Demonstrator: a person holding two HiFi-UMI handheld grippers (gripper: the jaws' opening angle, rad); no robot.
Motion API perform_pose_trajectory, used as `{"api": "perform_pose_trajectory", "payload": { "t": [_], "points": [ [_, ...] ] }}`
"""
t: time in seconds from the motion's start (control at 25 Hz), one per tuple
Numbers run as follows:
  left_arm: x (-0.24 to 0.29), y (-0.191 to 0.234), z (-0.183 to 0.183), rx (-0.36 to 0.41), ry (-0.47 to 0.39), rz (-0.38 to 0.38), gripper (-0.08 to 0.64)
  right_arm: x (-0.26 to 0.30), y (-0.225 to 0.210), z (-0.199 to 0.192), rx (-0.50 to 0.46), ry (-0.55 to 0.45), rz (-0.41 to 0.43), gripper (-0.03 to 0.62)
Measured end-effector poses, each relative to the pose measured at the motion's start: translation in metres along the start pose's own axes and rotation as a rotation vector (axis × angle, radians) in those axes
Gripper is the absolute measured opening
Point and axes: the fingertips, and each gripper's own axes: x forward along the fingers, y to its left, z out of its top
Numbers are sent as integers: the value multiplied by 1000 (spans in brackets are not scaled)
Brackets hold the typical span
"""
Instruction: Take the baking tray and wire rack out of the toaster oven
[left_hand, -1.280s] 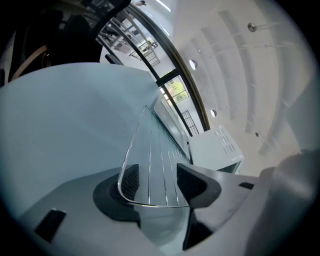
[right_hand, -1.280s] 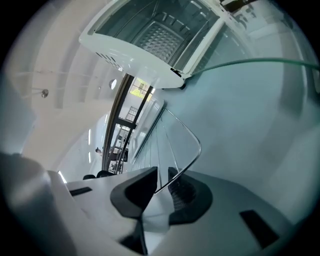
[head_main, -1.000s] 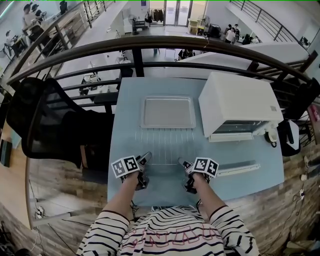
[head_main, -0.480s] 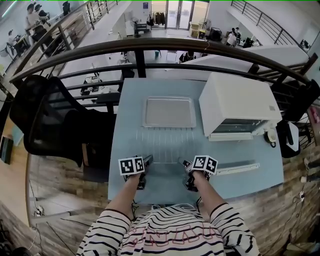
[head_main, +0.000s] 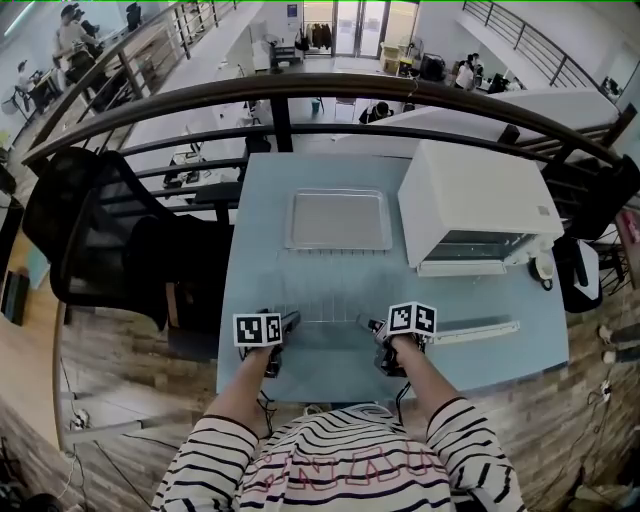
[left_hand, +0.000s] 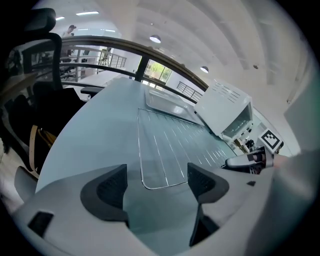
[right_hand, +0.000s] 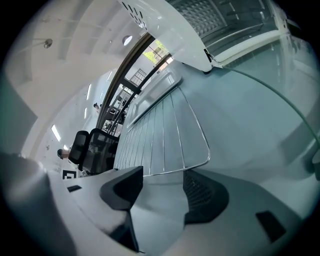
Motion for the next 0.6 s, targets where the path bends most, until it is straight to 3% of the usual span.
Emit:
{"api": "perform_pose_trajectory", "payload": {
  "t": [0.32, 0.6],
  "points": [
    [-11, 7, -9, -31, -27, 15, 354, -9, -8, -16, -97, 82, -43, 249],
    [-31, 7, -13, -57, -104, 6, 353, -26, -18, -21, -94, -31, -86, 247]
  ]
}}
